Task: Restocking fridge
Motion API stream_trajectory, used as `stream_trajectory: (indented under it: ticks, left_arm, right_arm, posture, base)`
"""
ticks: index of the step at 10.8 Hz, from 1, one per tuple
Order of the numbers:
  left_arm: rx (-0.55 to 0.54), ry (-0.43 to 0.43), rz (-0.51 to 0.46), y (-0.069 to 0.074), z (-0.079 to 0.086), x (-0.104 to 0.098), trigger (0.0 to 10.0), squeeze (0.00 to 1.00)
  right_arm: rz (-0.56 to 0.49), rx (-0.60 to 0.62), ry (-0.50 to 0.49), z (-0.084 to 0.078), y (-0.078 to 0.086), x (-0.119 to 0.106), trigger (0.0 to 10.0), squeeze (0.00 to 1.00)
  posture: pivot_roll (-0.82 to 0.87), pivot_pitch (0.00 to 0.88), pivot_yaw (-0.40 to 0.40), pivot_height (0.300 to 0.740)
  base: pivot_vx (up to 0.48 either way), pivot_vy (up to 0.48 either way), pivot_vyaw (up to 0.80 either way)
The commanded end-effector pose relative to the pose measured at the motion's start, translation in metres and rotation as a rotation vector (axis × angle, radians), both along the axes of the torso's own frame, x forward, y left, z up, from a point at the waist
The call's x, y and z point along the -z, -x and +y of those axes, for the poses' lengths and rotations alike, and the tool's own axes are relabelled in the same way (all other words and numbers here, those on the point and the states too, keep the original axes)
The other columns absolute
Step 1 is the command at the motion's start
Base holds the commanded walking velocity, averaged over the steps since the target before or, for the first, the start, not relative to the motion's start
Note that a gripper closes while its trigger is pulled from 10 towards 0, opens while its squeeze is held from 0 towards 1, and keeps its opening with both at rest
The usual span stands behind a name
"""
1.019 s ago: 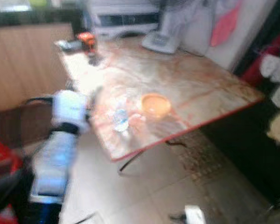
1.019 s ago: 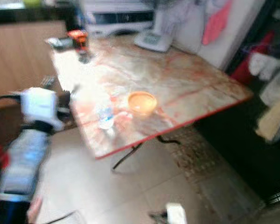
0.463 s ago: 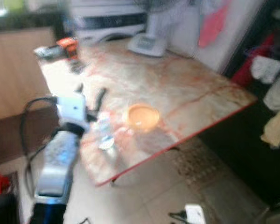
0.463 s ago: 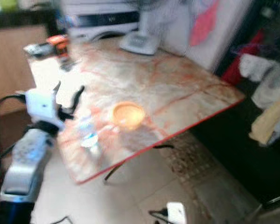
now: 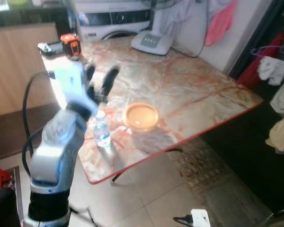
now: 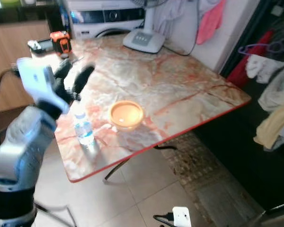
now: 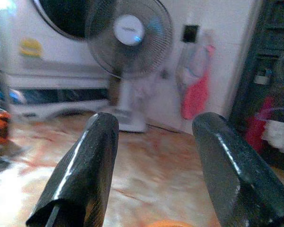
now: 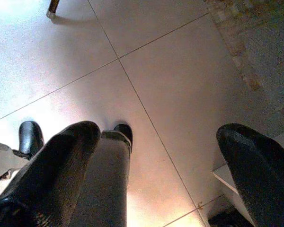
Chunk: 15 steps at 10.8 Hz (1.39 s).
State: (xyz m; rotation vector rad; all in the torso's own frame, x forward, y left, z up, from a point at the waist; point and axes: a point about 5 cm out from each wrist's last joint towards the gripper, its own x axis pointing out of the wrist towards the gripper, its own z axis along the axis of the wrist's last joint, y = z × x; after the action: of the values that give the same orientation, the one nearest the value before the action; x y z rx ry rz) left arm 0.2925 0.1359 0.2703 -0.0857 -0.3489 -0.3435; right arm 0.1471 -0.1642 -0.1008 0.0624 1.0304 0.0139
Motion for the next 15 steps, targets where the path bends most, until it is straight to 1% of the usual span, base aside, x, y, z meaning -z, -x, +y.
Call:
stream_trajectory:
  ticks: [1, 2, 3, 4, 5, 6, 7, 8, 10, 11, 12, 14, 15]
  left_arm:
    - [0.039, -0.037, 0.12, -0.003, -0.006, 0.001, 10.0, 0.0]
    - [0.051, -0.122, 0.268, -0.005, -0.007, 0.012, 10.0, 0.0]
    - [-0.064, -0.221, 0.401, -0.013, 0.004, 0.024, 10.0, 0.0]
    - [-0.084, -0.22, 0.439, -0.015, 0.006, 0.026, 10.0, 0.0]
    - [-0.105, -0.219, 0.52, -0.022, 0.01, 0.021, 10.0, 0.0]
    - [-0.093, -0.285, 0.554, -0.026, 0.013, 0.013, 10.0, 0.0]
    - [-0.059, -0.322, 0.59, -0.029, 0.013, 0.005, 10.0, 0.0]
    - [0.006, -0.344, 0.612, -0.03, 0.009, 0.001, 10.0, 0.0]
    - [0.086, -0.341, 0.644, -0.033, 0.003, 0.002, 10.0, 0.0]
    - [0.128, -0.313, 0.69, -0.034, 0.001, 0.006, 10.0, 0.0]
    - [0.129, -0.325, 0.7, -0.035, 0.002, 0.005, 10.0, 0.0]
    - [0.154, -0.42, 0.733, -0.035, 0.005, 0.002, 10.0, 0.0]
    - [0.132, -0.476, 0.738, -0.035, 0.009, 0.002, 10.0, 0.0]
  right_arm:
    - [0.015, 0.002, 0.011, -0.004, 0.003, 0.001, 10.0, 0.0]
    - [0.015, -0.001, 0.01, -0.003, 0.003, 0.001, 10.0, 0.0]
    - [0.016, -0.002, 0.011, -0.003, 0.003, 0.001, 10.0, 0.0]
    - [0.017, -0.002, 0.012, -0.003, 0.003, 0.001, 10.0, 0.0]
    - [0.021, -0.002, 0.014, -0.003, 0.003, 0.001, 10.0, 0.0]
    - [0.024, -0.005, 0.015, -0.003, 0.003, 0.001, 10.0, 0.0]
    - [0.023, -0.003, 0.015, -0.003, 0.003, 0.001, 10.0, 0.0]
    - [0.022, -0.002, 0.015, -0.003, 0.003, 0.001, 10.0, 0.0]
    - [0.022, -0.002, 0.016, -0.003, 0.003, 0.001, 10.0, 0.0]
    - [0.022, -0.002, 0.017, -0.003, 0.003, 0.001, 10.0, 0.0]
    - [0.022, -0.001, 0.016, -0.003, 0.003, 0.001, 10.0, 0.0]
    - [0.022, -0.006, 0.016, -0.002, 0.003, 0.001, 10.0, 0.0]
    - [0.02, -0.003, 0.014, -0.001, 0.003, 0.001, 10.0, 0.0]
  posture:
    - [0.02, 0.056, -0.125, 0.74]
    - [0.02, 0.053, -0.122, 0.74]
    - [0.02, 0.05, -0.119, 0.74]
    - [0.03, 0.048, -0.12, 0.74]
    - [0.03, 0.047, -0.121, 0.74]
    - [0.03, 0.046, -0.118, 0.74]
    - [0.03, 0.044, -0.117, 0.74]
    - [0.03, 0.037, -0.111, 0.74]
    - [0.03, 0.028, -0.106, 0.74]
    - [0.02, 0.019, -0.101, 0.74]
    - [0.03, 0.017, -0.1, 0.74]
    - [0.03, 0.002, -0.088, 0.74]
    - [0.03, 0.002, -0.088, 0.74]
  base:
    - [0.0, 0.0, 0.0]
    - [0.0, 0.0, 0.0]
    - [0.0, 0.0, 0.0]
    - [0.0, 0.0, 0.0]
    - [0.0, 0.0, 0.0]
    - [0.0, 0.0, 0.0]
    - [0.0, 0.0, 0.0]
    - [0.0, 0.0, 0.0]
    - [0.0, 0.0, 0.0]
    - [0.0, 0.0, 0.0]
    - [0.0, 0.0, 0.0]
    - [0.0, 0.0, 0.0]
    - [0.0, 0.0, 0.0]
